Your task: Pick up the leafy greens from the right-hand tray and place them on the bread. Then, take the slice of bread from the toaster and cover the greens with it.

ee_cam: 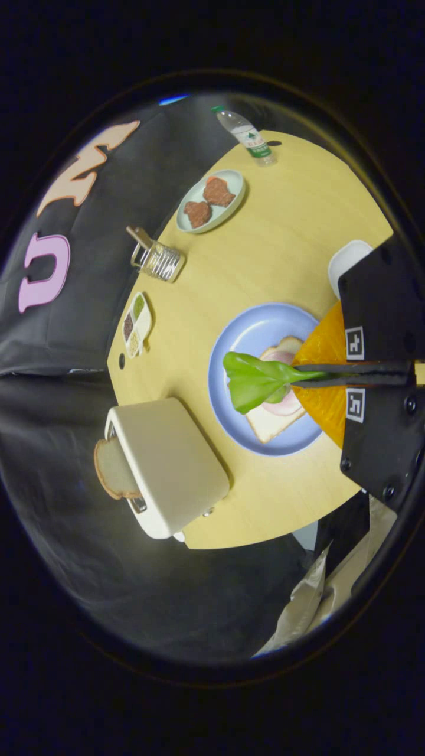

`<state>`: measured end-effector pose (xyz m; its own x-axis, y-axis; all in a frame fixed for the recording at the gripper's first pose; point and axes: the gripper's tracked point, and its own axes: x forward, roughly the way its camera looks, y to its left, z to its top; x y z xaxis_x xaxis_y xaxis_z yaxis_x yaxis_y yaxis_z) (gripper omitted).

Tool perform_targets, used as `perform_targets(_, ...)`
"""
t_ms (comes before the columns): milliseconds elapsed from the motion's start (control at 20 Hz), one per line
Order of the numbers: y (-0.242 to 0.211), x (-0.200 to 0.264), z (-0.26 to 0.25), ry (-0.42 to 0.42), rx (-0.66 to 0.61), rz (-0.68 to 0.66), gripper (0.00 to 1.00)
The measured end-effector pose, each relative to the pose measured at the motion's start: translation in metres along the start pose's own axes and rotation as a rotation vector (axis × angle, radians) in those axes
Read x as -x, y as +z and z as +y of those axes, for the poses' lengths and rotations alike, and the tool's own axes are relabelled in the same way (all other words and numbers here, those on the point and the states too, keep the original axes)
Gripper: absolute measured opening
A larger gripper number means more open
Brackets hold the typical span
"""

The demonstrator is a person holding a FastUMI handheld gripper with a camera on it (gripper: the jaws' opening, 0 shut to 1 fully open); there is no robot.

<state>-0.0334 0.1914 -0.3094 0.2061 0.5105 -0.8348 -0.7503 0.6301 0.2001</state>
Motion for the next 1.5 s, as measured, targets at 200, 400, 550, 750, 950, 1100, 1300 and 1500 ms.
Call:
perform_targets(200,0.008,-0.011,0.017,0.022,0.020,0.000,0.04)
perform_targets(400,0.014,-0.024,0.029,0.048,0.037,0.012,0.08)
perform_targets(550,0.016,-0.035,0.034,0.055,0.046,0.027,0.08)
perform_targets(750,0.017,-0.052,0.035,0.057,0.055,0.047,0.08)
perform_targets(950,0.022,-0.063,0.033,0.051,0.056,0.050,0.20)
perform_targets(1100,0.024,-0.066,0.032,0.045,0.061,0.055,0.25)
perform_targets(1300,0.027,-0.067,0.032,0.043,0.065,0.046,0.39)
perform_targets(1500,0.028,-0.067,0.029,0.038,0.055,0.038,0.68)
